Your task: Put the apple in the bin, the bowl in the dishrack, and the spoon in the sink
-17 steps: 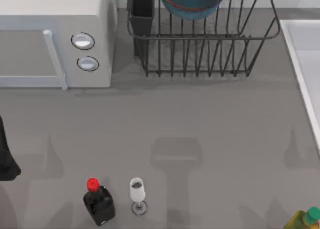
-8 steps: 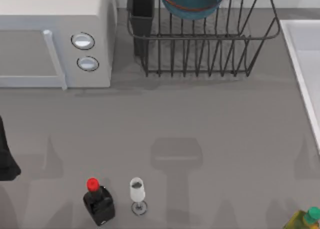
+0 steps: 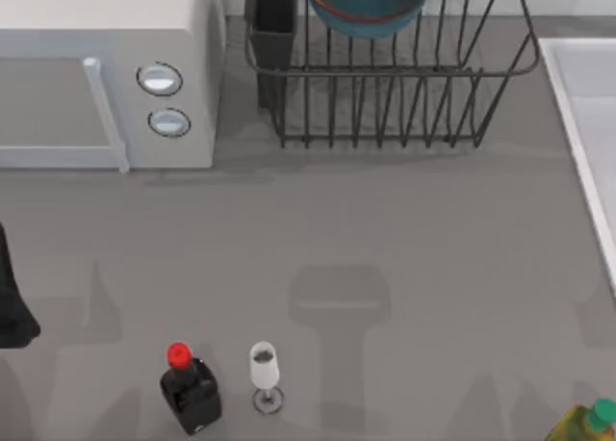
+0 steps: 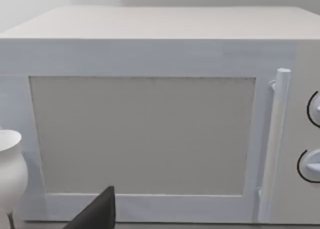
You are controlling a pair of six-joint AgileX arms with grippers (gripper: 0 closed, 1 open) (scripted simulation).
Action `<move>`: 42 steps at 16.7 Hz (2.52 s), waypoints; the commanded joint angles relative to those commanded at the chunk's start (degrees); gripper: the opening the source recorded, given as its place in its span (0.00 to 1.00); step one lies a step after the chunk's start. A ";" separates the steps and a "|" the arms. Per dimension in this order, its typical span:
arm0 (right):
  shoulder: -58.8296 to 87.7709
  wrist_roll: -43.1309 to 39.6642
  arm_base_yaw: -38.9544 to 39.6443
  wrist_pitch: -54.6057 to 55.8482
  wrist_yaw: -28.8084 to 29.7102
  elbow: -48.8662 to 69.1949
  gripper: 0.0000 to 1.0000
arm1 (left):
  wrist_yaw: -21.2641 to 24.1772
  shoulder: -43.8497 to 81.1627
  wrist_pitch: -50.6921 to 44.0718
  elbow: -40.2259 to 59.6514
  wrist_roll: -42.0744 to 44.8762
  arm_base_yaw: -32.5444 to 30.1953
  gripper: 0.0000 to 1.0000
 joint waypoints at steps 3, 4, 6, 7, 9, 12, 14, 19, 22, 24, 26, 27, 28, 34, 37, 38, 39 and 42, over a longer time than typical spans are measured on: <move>10.30 -14.42 -4.32 -7.64 0.10 6.71 1.00 | 0.00 0.00 0.00 0.00 0.00 0.00 1.00; 14.19 -20.25 -5.92 -10.55 0.15 9.14 1.00 | 0.00 0.00 0.00 0.00 0.00 0.00 1.00; 22.43 -32.71 -9.23 -16.72 0.29 14.11 1.00 | 0.00 0.00 0.00 0.00 0.00 0.00 1.00; 26.66 -39.09 -10.91 -19.90 0.39 16.62 1.00 | 0.00 0.00 0.00 0.00 0.00 0.00 1.00; 35.10 -51.44 -14.22 -26.25 0.60 21.60 1.00 | 0.00 0.00 0.00 0.00 0.00 0.00 1.00; 47.03 -67.86 -18.90 -35.21 0.87 28.75 1.00 | 0.00 0.00 0.00 0.00 0.00 0.00 1.00; 54.05 -77.28 -21.69 -40.46 0.93 33.13 1.00 | 0.00 0.00 0.00 0.00 0.00 0.00 1.00; 66.75 -95.59 -26.89 -49.88 0.55 41.61 1.00 | 0.00 0.00 0.00 0.00 0.00 0.00 1.00; 70.28 -100.54 -28.36 -52.48 0.27 44.11 1.00 | 0.00 0.00 0.00 0.00 0.00 0.00 1.00; 70.66 -101.07 -28.52 -52.77 0.23 44.39 1.00 | 0.00 0.00 0.00 0.00 0.00 0.00 1.00; 70.66 -101.07 -28.52 -52.77 0.23 44.39 1.00 | 0.00 0.00 0.00 0.00 0.00 0.00 1.00; 70.66 -101.07 -28.52 -52.77 0.23 44.39 1.00 | 0.00 0.00 0.00 0.00 0.00 0.00 1.00; 70.46 -101.00 -28.27 -52.62 0.24 44.20 1.00 | 0.00 0.00 0.00 0.00 0.00 0.00 1.00; 75.10 -100.81 -28.40 -42.93 0.22 38.94 1.00 | 0.00 0.00 0.00 0.00 0.00 0.00 1.00; 79.50 -100.76 -28.41 -32.78 0.21 34.08 1.00 | 0.00 0.00 0.00 0.00 0.00 0.00 1.00; 80.78 -100.75 -28.42 -30.22 0.21 32.67 1.00 | 0.00 0.00 0.00 0.00 0.00 0.00 1.00; 81.85 -100.76 -28.42 -28.25 0.21 31.52 1.00 | 0.00 0.00 0.00 0.00 0.00 0.00 1.00; 83.21 -100.79 -28.44 -25.95 0.22 30.12 1.00 | 0.00 0.00 0.00 0.00 0.00 0.00 1.00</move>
